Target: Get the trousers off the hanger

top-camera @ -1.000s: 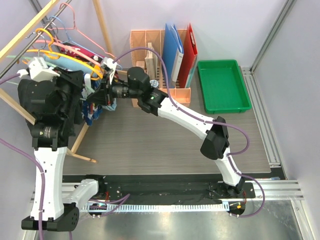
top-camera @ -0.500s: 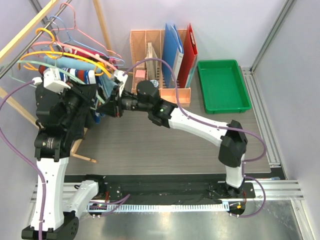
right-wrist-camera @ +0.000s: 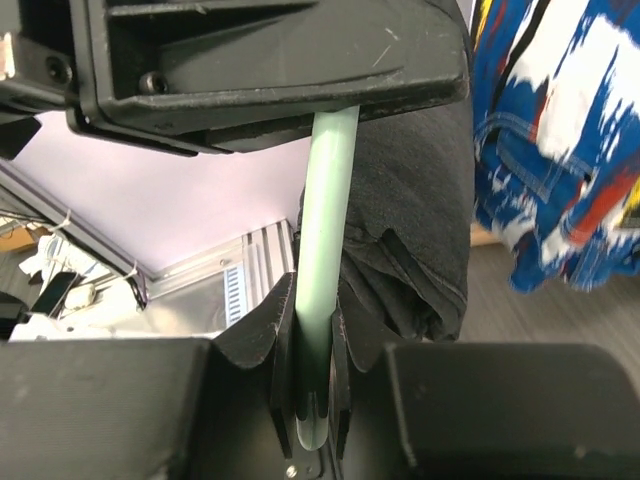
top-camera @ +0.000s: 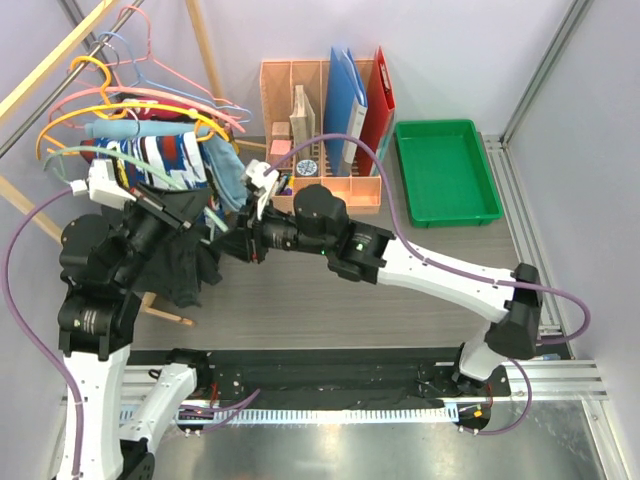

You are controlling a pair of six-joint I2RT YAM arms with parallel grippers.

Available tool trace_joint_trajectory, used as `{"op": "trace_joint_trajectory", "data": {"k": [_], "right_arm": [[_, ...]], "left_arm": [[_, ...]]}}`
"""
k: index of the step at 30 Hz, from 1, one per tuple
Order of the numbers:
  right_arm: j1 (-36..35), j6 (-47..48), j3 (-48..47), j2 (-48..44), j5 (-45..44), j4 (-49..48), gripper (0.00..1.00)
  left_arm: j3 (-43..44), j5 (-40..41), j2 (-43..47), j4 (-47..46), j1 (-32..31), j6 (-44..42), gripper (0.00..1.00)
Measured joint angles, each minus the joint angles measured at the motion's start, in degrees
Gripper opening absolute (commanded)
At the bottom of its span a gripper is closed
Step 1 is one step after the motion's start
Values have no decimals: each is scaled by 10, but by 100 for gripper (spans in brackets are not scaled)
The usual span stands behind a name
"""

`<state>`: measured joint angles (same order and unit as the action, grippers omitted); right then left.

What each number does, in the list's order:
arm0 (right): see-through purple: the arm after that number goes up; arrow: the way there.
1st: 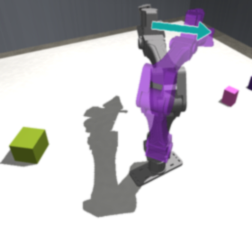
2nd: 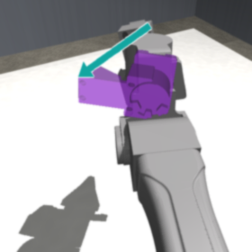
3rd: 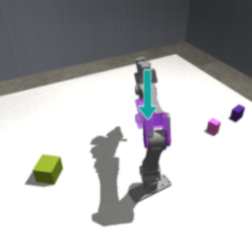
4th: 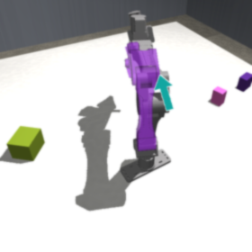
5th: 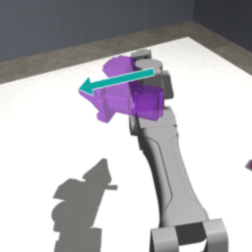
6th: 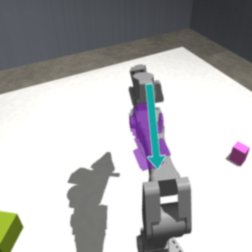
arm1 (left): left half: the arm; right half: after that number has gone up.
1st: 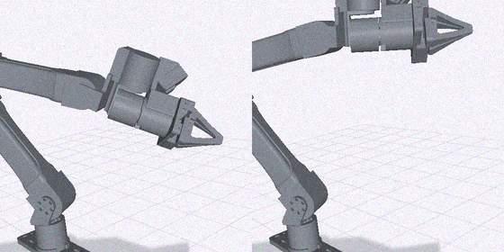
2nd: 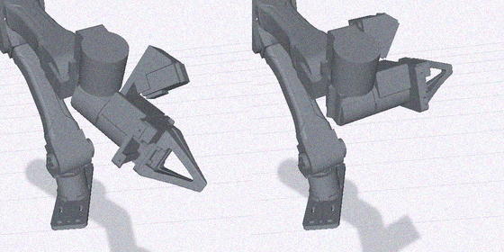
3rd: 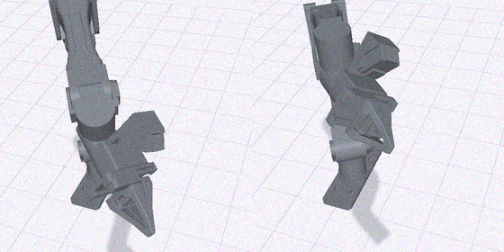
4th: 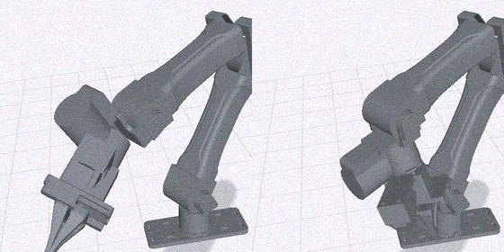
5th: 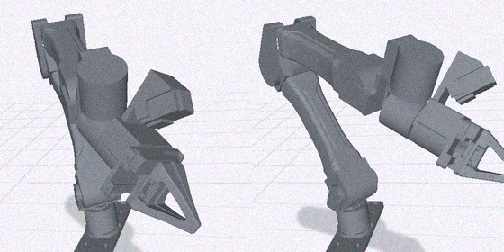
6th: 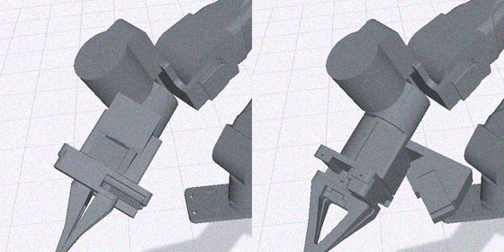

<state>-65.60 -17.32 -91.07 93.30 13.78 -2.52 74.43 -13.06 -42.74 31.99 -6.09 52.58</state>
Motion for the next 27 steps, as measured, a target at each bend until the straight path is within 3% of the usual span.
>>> {"op": "trace_joint_trajectory", "data": {"k": [7, 10, 13, 15, 17, 20, 21, 27], "right_arm": [[-63, 2, 85, -93, -92, 44, 1], [-98, -4, 122, -143, -133, 76, 1], [-131, -11, 148, -180, -180, 95, 1], [-148, -17, 162, -189, -203, 95, 1], [-160, -26, 171, -190, -219, 100, 3], [-165, -38, 173, -182, -226, 122, 34], [-166, -41, 173, -182, -229, 128, 50], [-199, -52, 215, -273, -228, 249, 87]], "left_arm": [[-8, -20, 32, 33, -4, 57, 29], [-9, -17, 33, 38, -2, 70, 31], [-14, -33, 39, 42, -2, 89, 21], [-22, -53, 46, 45, -5, 112, 3], [-27, -71, 49, 49, -6, 155, 0], [-28, -108, 45, 48, -6, 179, 0], [-28, -118, 42, 48, -6, 178, 0], [-27, -132, 19, 48, 2, 136, 0]]}}
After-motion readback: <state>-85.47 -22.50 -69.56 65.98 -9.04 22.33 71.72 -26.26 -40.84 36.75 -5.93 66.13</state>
